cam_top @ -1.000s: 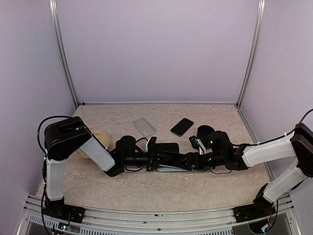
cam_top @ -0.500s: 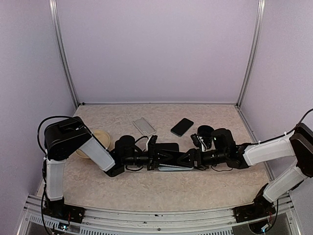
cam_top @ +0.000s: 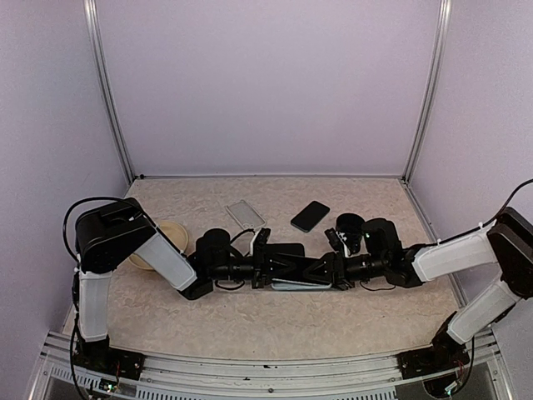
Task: Put the phone into the phone case
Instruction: Install the phone into the phone case.
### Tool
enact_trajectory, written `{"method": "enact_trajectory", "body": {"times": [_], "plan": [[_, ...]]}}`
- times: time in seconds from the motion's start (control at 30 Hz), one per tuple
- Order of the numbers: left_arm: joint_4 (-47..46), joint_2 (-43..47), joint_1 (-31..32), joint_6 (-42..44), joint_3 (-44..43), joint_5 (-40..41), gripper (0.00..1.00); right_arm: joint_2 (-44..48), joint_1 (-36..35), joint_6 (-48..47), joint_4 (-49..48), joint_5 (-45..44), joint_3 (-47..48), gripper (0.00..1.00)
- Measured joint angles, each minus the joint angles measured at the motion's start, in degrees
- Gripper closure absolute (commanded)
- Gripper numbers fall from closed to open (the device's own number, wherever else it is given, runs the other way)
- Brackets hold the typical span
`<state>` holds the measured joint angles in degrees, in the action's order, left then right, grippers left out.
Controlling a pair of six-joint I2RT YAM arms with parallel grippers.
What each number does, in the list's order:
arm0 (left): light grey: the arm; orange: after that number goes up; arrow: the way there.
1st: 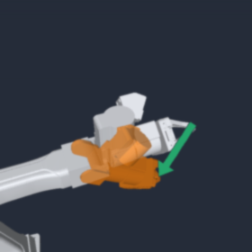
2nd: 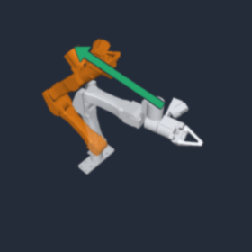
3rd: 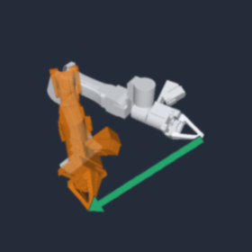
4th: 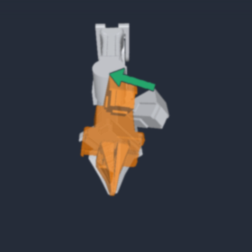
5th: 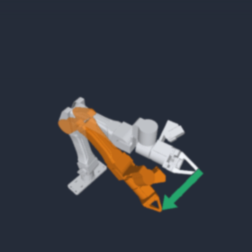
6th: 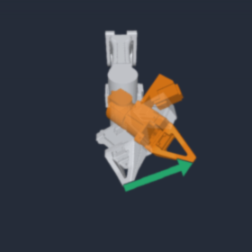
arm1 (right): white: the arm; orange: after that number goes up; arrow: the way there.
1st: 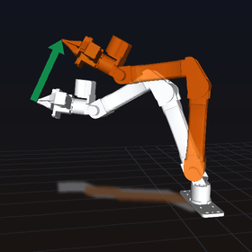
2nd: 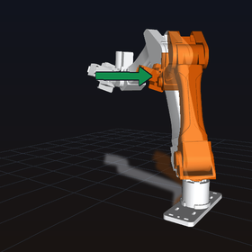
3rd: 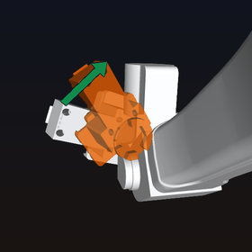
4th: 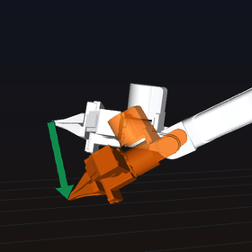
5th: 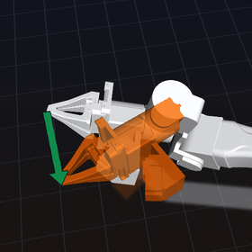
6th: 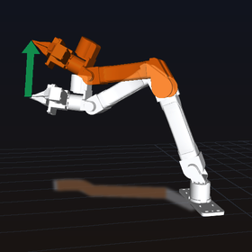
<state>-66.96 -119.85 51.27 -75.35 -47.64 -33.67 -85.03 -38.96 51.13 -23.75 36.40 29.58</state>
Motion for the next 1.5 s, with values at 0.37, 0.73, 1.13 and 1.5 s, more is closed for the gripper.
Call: {"method": "enact_trajectory", "body": {"times": [0.37, 0.73, 1.13, 1.5], "plan": [[-0.6, 0.0, 0.2, 0.8, -1.2, -1.8, 1.0, -1.4, 0.3, 2.0, -4.0, 2.9, -0.3, 0.49], [-1.2, 0.0, 0.2, 2.1, -1.2, -2.8, 1.0, -1.5, 1.0, 4.2, -7.3, 5.5, -1.6, 0.64], [-1.4, 0.0, 0.2, 2.8, -1.2, -3.5, 0.81, -1.4, 1.3, 5.2, -10.9, 7.4, -2.5, 0.68], [1.5, 0.3, 0.2, 2.7, -1.2, -3.7, 0.69, -1.2, 1.3, 3.9, -12.2, 7.8, -3.2, 0.77]]}}
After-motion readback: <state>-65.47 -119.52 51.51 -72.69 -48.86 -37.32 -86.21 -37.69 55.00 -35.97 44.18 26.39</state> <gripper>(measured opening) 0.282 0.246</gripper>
